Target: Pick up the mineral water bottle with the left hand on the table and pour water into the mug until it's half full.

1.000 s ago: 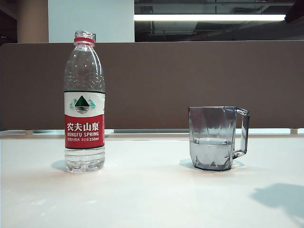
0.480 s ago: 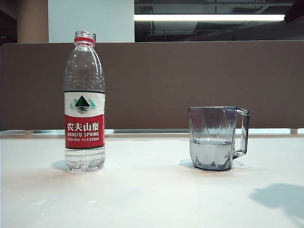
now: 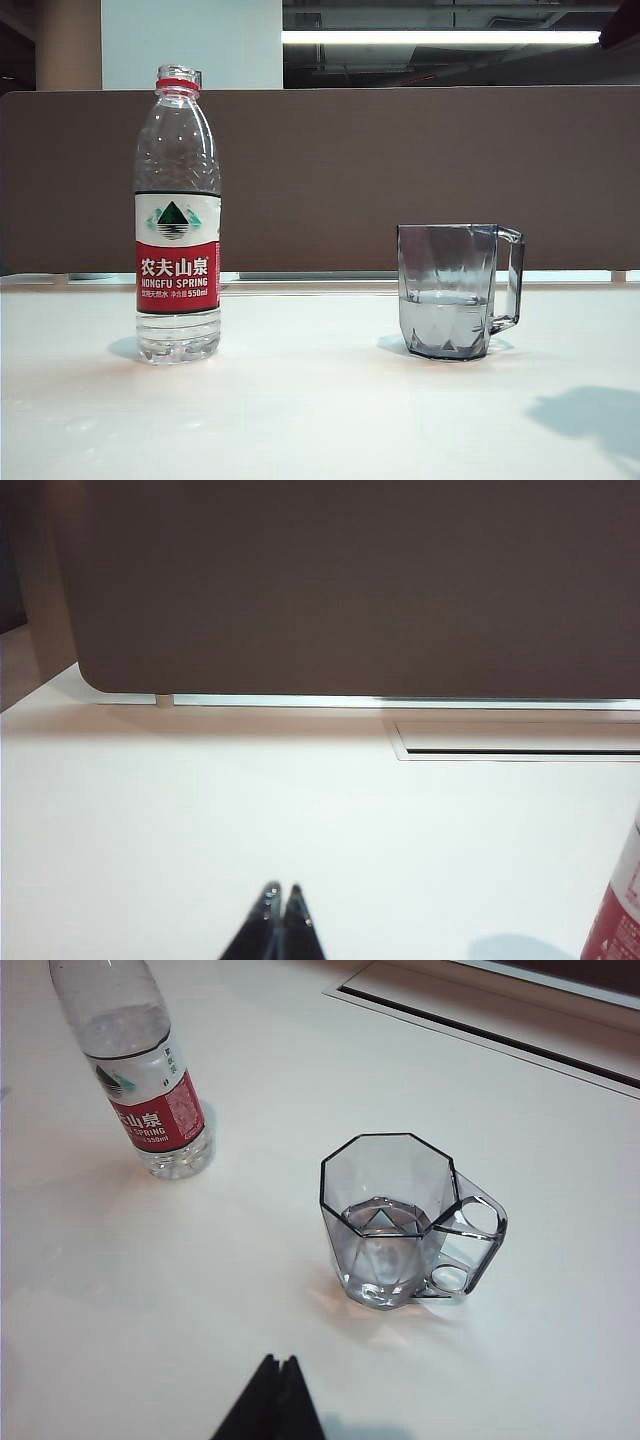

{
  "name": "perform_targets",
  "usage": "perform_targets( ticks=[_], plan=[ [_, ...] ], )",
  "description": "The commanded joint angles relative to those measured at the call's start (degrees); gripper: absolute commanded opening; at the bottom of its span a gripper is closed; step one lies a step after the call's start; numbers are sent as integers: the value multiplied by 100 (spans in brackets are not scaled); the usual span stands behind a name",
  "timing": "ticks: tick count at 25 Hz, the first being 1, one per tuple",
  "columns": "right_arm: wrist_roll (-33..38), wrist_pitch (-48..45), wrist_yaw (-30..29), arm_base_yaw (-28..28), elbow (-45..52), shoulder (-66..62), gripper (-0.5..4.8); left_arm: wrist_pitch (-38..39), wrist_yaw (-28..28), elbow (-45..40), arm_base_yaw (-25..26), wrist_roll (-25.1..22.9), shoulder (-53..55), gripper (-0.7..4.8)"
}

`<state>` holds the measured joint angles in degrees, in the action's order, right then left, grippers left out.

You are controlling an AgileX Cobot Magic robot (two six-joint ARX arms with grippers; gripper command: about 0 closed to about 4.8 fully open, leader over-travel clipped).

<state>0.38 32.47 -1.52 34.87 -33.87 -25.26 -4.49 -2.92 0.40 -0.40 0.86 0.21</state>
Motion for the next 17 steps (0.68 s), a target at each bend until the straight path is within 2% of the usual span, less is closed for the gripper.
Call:
perform_targets(
  ticks=[1,17],
  plan=[
    [4,-98,7,4,-28,11,-1,-76,-11,20,-9,-42,2,-6],
    [4,-101,9,4,-28,11,-1,-234,28,20,-9,-22,2,-5]
  ],
)
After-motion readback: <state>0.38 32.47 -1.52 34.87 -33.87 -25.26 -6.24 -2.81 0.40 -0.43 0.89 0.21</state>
